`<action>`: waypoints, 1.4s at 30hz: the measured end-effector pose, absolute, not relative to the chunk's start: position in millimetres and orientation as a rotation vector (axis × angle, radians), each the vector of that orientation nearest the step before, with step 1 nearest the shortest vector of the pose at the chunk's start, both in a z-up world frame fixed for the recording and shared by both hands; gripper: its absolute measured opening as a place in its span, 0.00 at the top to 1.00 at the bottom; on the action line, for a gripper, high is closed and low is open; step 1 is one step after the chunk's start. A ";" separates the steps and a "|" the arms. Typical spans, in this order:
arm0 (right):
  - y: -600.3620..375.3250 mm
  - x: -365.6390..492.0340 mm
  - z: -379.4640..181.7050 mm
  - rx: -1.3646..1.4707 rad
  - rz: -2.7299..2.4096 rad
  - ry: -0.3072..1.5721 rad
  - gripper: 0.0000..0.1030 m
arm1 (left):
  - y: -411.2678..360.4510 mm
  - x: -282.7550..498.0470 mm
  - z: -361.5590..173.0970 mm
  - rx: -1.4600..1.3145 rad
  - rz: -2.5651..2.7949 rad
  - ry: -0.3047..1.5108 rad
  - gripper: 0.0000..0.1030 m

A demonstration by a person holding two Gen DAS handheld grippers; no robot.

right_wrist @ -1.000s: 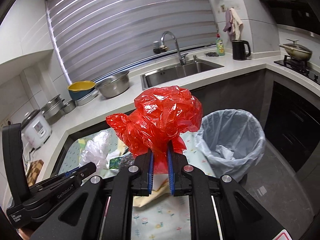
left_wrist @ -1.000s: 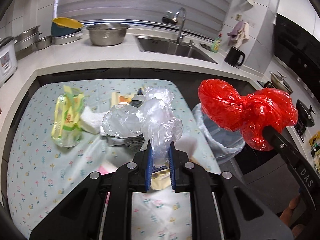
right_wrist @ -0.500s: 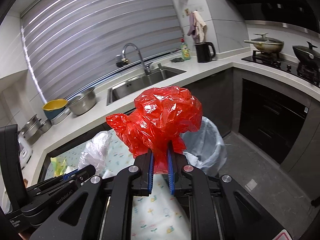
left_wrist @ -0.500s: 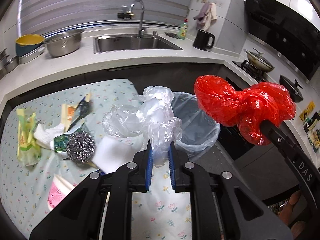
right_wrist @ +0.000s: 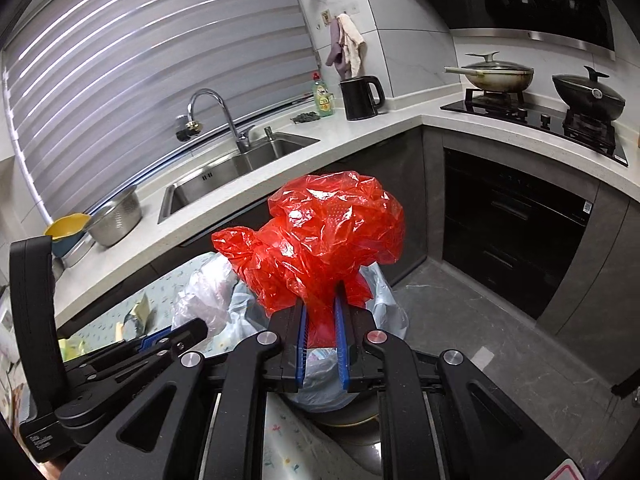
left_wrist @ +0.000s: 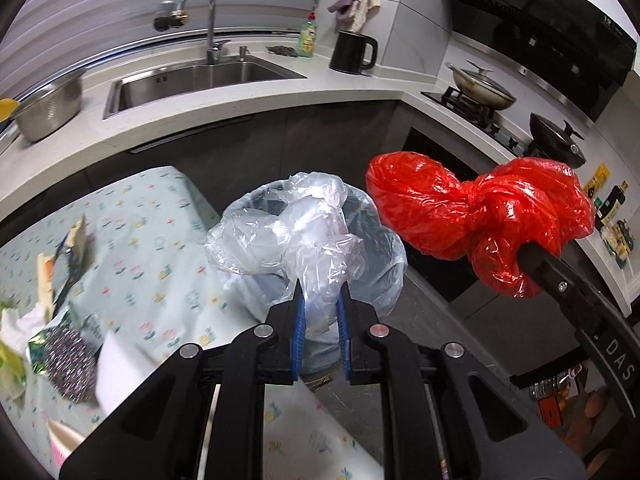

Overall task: Collect trash
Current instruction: 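Move both tools over the bin and open them to drop the bags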

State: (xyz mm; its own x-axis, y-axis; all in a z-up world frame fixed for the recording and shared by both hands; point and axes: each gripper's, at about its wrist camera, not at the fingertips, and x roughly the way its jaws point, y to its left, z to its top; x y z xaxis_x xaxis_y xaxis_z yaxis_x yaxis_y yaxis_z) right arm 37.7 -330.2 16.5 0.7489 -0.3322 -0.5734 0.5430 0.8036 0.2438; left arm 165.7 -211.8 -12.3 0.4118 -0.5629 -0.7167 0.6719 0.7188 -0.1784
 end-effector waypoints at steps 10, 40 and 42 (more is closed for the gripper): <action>-364.4 70.1 -7.6 0.450 -0.530 0.572 0.89 | -249.1 204.2 -42.4 0.158 -0.780 0.881 0.67; -322.4 113.8 15.5 0.364 -0.429 0.543 0.51 | -169.9 215.0 -15.7 0.107 -0.530 0.822 0.38; -315.3 109.4 22.3 0.357 -0.423 0.536 0.50 | -164.7 209.8 -11.3 0.110 -0.522 0.816 0.38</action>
